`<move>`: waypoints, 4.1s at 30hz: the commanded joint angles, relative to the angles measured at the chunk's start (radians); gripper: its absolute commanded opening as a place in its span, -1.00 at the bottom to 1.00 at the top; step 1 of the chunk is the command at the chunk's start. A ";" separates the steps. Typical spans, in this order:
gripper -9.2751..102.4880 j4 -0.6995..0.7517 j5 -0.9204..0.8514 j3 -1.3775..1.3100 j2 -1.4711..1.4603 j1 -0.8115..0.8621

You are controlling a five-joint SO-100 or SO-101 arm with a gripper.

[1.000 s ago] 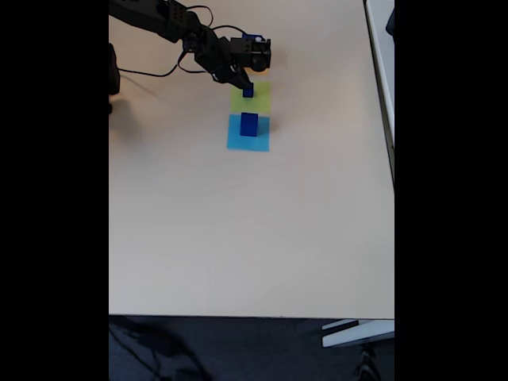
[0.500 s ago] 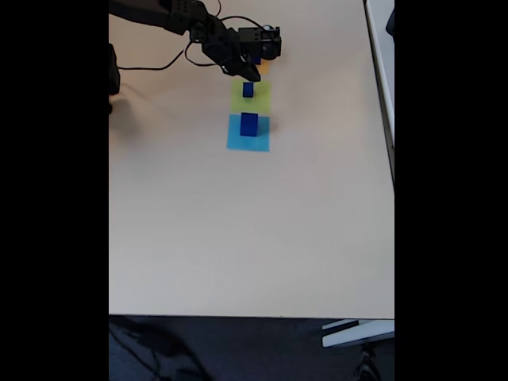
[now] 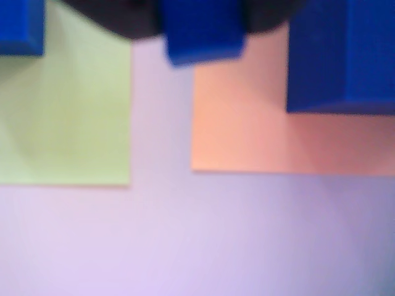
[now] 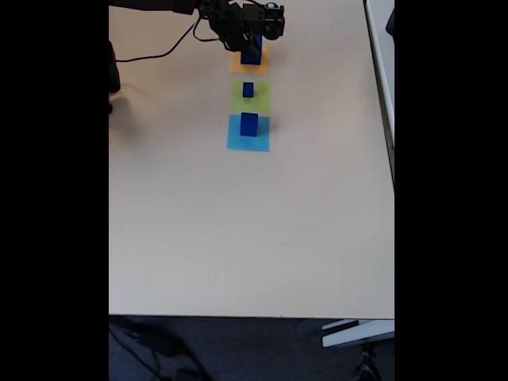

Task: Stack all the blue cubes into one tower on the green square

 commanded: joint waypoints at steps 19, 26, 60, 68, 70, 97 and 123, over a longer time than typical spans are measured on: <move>-0.84 0.021 0.120 -0.126 -0.060 -0.110; -0.84 0.020 0.130 -0.130 -0.072 -0.133; -0.75 0.011 0.132 -0.124 -0.100 -0.152; -0.63 0.005 0.120 -0.137 -0.098 -0.153; -0.60 0.000 0.127 -0.140 -0.098 -0.160; -0.36 -0.084 -0.063 -0.101 0.095 -0.020; -0.33 -0.403 -0.135 0.327 0.146 0.055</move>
